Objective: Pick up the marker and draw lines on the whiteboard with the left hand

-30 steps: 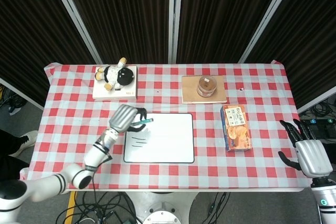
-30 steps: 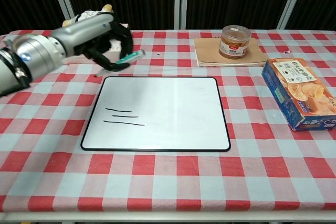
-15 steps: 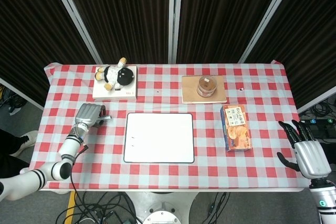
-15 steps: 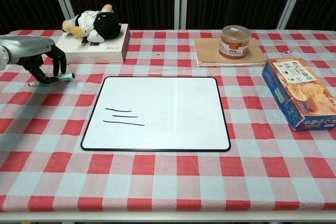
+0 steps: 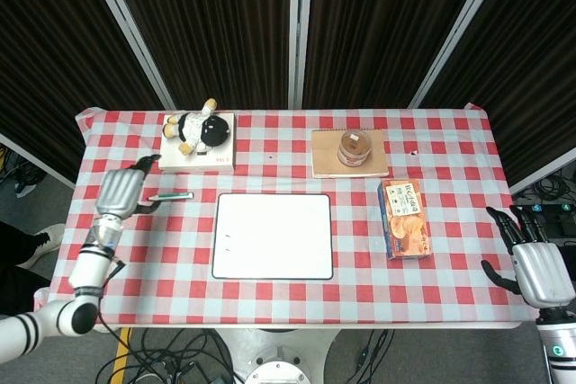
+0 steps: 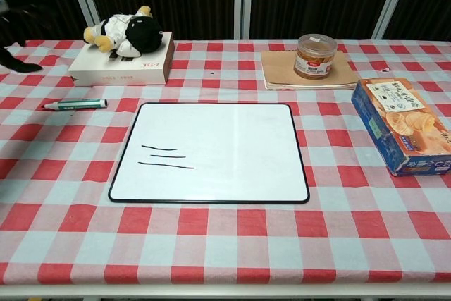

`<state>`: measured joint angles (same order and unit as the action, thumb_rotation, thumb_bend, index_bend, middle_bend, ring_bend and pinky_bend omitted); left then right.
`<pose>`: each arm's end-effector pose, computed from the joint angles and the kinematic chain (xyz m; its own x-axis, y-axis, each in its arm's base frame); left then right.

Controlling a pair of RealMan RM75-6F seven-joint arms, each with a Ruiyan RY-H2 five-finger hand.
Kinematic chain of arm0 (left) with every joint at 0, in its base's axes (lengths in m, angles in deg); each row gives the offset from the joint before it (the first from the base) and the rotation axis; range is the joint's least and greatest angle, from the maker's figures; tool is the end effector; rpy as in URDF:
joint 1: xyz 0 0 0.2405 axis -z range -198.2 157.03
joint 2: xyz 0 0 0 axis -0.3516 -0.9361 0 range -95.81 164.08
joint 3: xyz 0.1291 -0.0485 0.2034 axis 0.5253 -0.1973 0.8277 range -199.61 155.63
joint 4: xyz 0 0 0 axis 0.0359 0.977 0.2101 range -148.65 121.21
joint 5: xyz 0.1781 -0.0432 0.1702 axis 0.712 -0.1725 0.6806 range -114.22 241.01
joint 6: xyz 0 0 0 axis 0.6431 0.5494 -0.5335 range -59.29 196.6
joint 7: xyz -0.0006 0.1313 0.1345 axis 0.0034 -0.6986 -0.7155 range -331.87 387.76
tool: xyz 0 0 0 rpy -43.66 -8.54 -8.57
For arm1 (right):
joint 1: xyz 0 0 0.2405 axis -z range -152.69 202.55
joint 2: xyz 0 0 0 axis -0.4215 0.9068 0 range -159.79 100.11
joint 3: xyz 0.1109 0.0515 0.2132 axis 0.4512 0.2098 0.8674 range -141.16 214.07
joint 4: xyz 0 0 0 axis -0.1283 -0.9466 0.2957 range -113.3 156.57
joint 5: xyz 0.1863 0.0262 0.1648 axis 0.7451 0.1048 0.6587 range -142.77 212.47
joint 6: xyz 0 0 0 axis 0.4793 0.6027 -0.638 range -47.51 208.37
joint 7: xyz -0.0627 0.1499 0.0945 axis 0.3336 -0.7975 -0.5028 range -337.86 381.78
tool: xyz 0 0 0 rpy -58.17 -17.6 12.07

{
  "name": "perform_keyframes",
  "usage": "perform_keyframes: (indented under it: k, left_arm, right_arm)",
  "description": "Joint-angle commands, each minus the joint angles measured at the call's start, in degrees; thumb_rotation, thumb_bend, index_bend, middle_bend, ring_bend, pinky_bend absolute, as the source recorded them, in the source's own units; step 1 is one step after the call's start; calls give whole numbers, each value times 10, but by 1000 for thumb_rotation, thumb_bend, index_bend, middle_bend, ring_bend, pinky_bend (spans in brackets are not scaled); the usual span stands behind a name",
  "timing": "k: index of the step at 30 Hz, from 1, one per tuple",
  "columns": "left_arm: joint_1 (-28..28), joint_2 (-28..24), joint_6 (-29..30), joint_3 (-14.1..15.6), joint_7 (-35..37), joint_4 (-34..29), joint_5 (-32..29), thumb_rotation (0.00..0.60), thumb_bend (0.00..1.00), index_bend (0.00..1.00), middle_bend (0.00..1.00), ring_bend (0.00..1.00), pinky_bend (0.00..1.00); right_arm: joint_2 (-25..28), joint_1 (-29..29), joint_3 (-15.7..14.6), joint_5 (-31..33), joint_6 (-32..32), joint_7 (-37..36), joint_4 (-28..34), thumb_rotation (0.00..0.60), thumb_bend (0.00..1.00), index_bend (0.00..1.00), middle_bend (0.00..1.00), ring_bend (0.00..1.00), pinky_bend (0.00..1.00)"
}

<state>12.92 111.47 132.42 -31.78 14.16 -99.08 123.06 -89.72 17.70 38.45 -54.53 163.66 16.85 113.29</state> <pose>-0.2354 0.3940 0.0304 0.4057 0.1343 0.9041 0.9139 -0.0746 -0.3990 -0.3134 -0.2374 0.1312 0.4010 -0.0319 0.9155 -0.9128 -0.0983 0.3963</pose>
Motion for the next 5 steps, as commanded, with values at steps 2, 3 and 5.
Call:
perform_keyframes:
  k: [2,3,5]
  left_arm:
    - [-121,-51,142,59,74,24,117,600,123,177,171,181,182]
    - [-141,-57,158,69,68,27,114,600,112,177,170,168,170]
    - [-169,-67,177,78,69,18,105,600,106,177,170,154,157]
  right_arm:
    - [-9,-2,0,5,-8,0,-4,600,197,35,144,0,0]
    - [-11,-3,0,7,-12,2,-4,600,197,34,143,0,0]
    - [-13,-6,0,8,-17,6,-2,600,197,34,142,0,0]
